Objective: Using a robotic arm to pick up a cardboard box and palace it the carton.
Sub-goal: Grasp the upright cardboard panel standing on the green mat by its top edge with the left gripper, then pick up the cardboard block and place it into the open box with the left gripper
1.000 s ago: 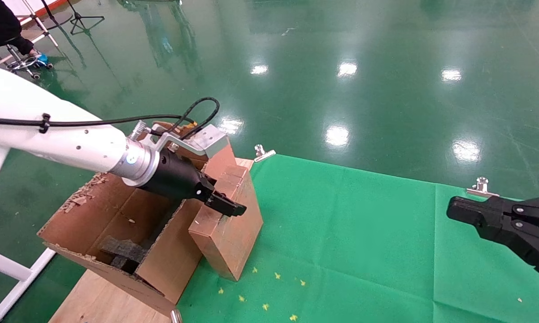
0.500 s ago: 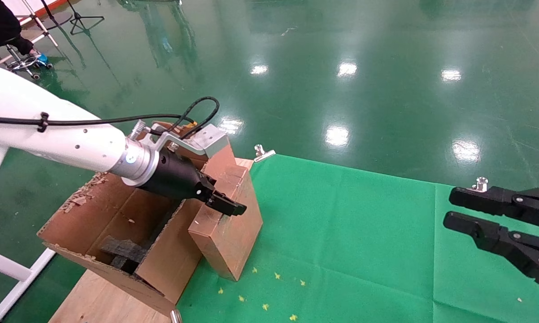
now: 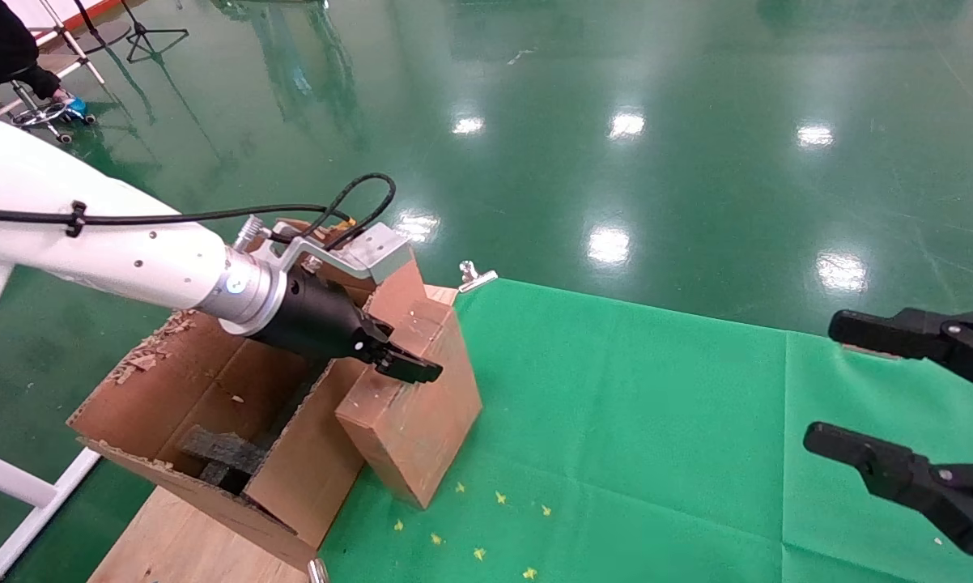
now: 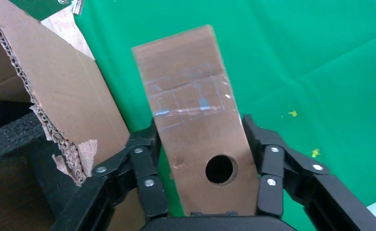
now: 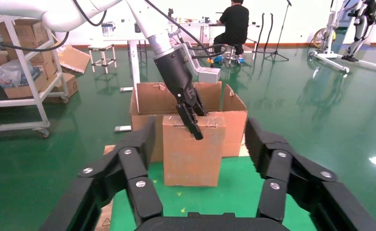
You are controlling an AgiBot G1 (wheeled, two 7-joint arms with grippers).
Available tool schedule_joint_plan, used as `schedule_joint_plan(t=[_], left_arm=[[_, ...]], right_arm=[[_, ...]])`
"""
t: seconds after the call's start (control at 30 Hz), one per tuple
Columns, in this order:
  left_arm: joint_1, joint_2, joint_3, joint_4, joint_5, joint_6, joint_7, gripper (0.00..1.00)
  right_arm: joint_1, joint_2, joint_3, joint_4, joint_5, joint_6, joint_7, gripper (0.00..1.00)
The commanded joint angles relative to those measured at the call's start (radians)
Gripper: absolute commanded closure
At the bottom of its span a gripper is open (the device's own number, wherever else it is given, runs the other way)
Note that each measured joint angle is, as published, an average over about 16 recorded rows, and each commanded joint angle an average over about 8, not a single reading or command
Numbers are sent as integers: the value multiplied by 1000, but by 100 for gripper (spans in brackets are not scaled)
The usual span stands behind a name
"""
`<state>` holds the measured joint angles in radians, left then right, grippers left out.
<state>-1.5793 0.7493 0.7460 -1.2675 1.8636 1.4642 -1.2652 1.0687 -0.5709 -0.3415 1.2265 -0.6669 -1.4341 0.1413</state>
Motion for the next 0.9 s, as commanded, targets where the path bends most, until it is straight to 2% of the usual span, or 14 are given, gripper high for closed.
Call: schedule_joint_plan(t=[0.03, 0.27, 0.47, 0.67, 0.9], left_arm=[[0, 0, 0, 0, 0, 0, 0, 100], [-8, -5, -7, -5, -7, -1, 7, 100], [-46, -29, -49, -10, -59, -13, 42, 100], [-125, -70, -113, -26, -105, -39, 97, 100], [-246, -133, -171, -50, -103, -39, 160, 100]], right_arm=[[0, 0, 0, 0, 0, 0, 0, 0], [0, 0, 0, 0, 0, 0, 0, 0], [0, 0, 0, 0, 0, 0, 0, 0], [0, 0, 0, 0, 0, 0, 0, 0], [0, 0, 0, 0, 0, 0, 0, 0]])
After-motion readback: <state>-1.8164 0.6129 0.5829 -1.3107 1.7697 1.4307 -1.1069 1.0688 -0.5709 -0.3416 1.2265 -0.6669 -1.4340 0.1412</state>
